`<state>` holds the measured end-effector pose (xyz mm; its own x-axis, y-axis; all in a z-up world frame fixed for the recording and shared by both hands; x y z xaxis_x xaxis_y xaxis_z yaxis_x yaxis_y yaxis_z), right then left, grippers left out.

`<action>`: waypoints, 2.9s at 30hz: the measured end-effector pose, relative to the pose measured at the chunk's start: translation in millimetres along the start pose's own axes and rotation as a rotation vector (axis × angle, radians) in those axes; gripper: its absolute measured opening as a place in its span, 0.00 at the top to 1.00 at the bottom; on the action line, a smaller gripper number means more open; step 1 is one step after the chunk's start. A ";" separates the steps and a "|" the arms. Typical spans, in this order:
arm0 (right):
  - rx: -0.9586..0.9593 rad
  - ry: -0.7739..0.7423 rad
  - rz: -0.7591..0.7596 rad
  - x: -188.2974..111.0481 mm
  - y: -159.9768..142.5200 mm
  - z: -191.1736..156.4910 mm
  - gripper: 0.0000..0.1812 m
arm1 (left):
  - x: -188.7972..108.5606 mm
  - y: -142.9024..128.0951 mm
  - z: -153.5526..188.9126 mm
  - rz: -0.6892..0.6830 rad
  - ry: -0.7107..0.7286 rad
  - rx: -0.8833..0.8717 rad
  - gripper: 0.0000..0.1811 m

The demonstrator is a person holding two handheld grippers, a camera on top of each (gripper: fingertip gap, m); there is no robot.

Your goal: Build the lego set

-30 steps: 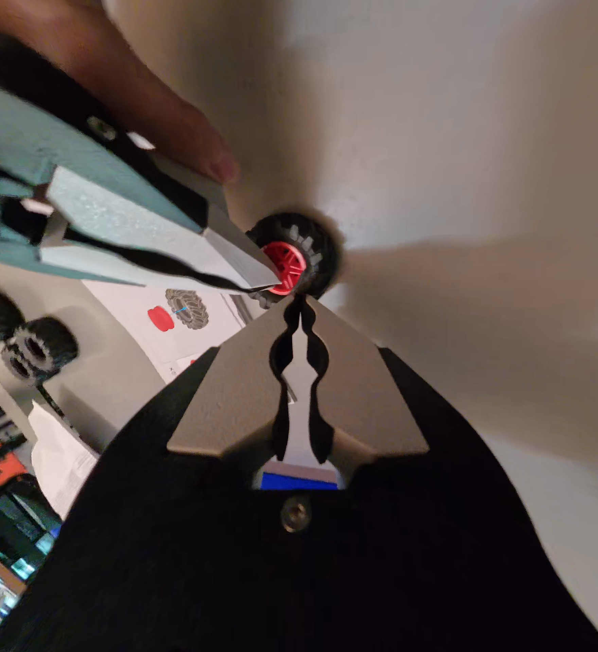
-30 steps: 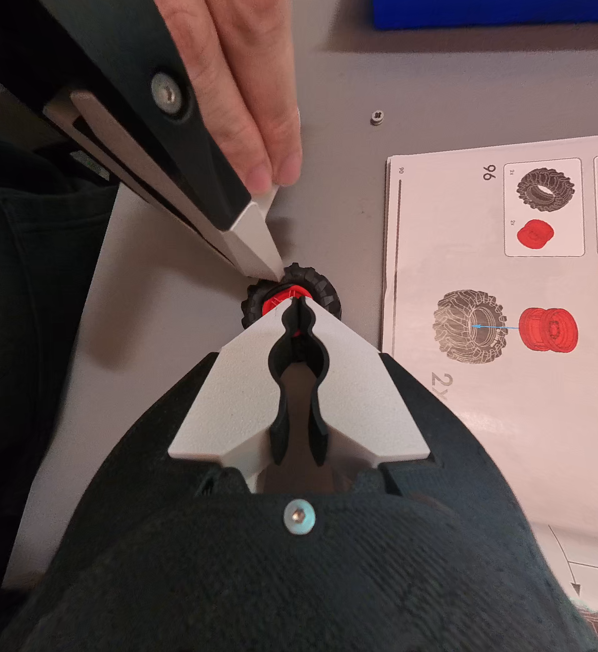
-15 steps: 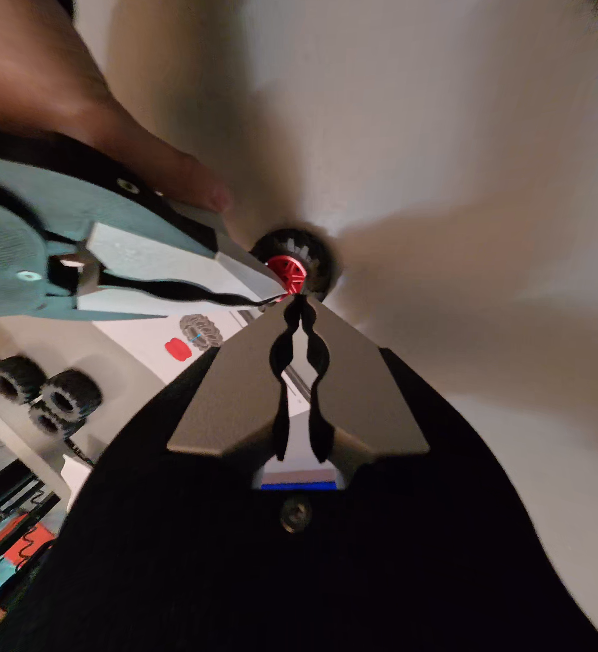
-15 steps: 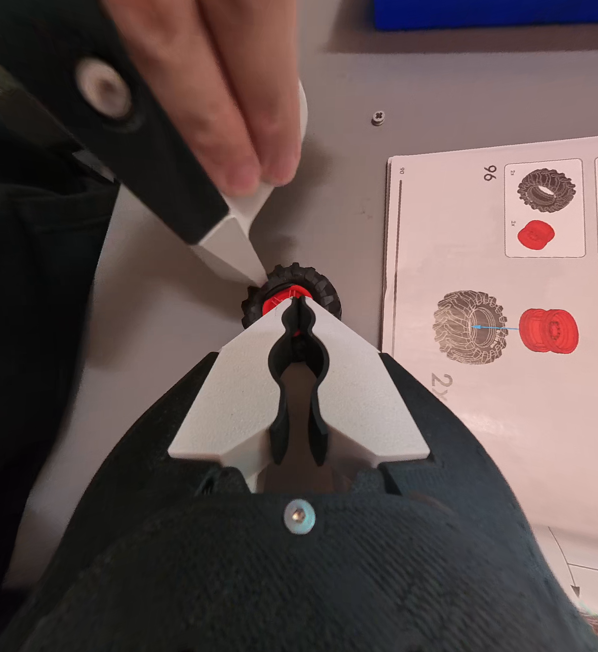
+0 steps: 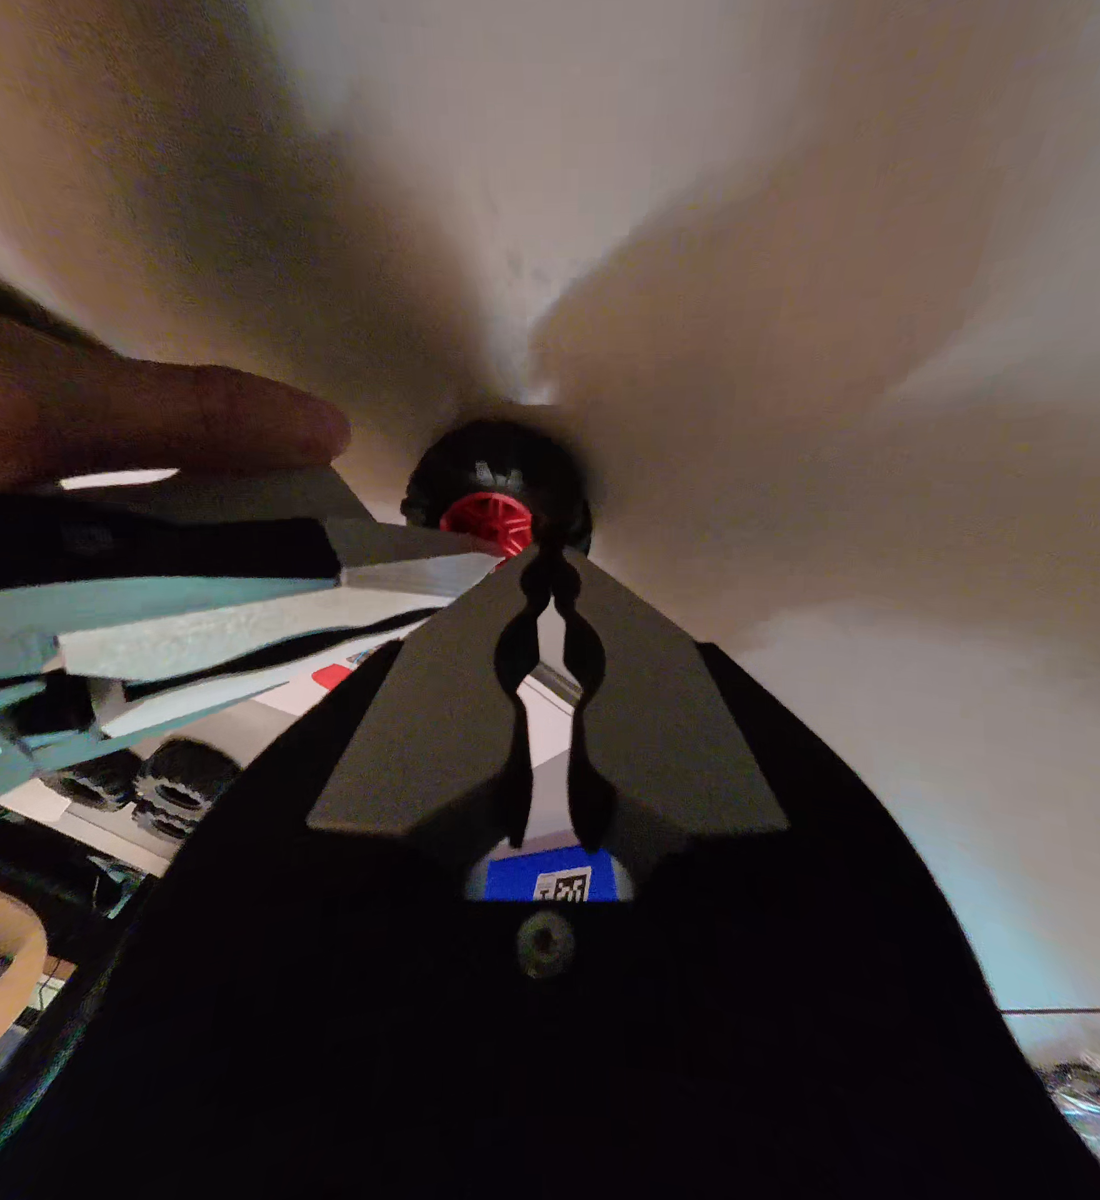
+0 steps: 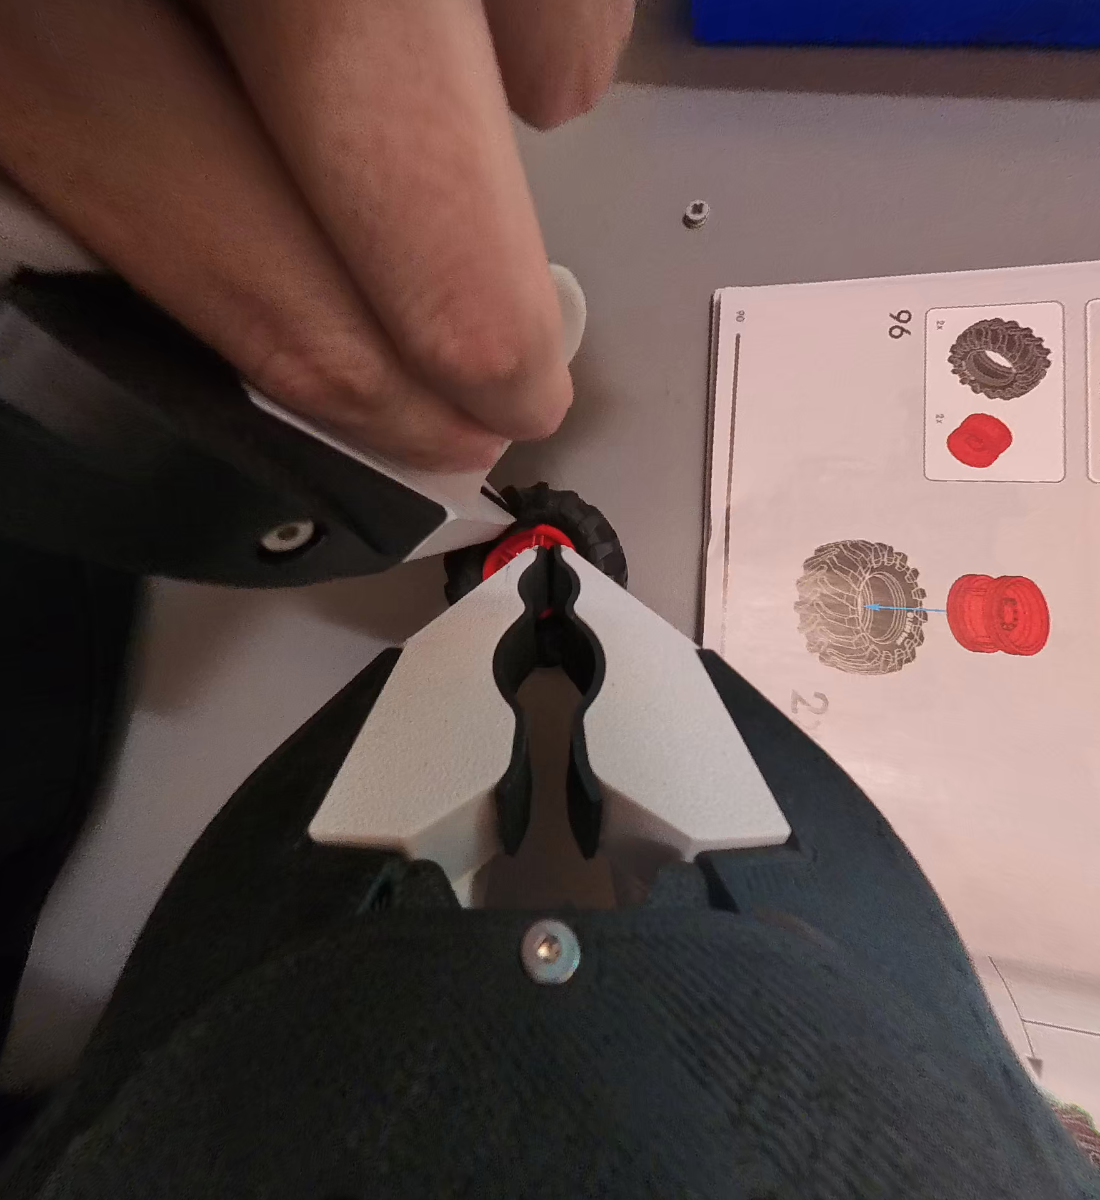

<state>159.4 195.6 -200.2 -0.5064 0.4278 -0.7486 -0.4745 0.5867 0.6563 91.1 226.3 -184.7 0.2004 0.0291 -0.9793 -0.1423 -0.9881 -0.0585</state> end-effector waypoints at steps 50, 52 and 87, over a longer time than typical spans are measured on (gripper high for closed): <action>0.025 0.019 0.035 -0.9 -3.3 2.6 1.00 | -0.8 -5.3 0.5 0.071 0.025 -0.019 1.00; 0.014 0.008 0.024 -0.6 -1.7 1.6 1.00 | -1.1 -3.7 1.9 0.049 0.009 0.012 1.00; 0.141 -0.205 0.118 -3.5 -21.3 -33.1 0.62 | 19.9 -27.8 34.3 0.672 0.196 -1.177 0.73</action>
<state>147.4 158.8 -208.5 -0.3892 0.6208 -0.6805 -0.3083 0.6084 0.7313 65.8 259.5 -209.2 0.5669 -0.4272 -0.7044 0.6149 -0.3495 0.7069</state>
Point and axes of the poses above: each gripper's, where its closed fingertips meet, x out along the fingers, y out of its top, z = x × y across the jaws, the point moved 8 cm from there along -x, back along the fingers, and after that the axes turned 11 degrees about -x, right-handed, at the moved point
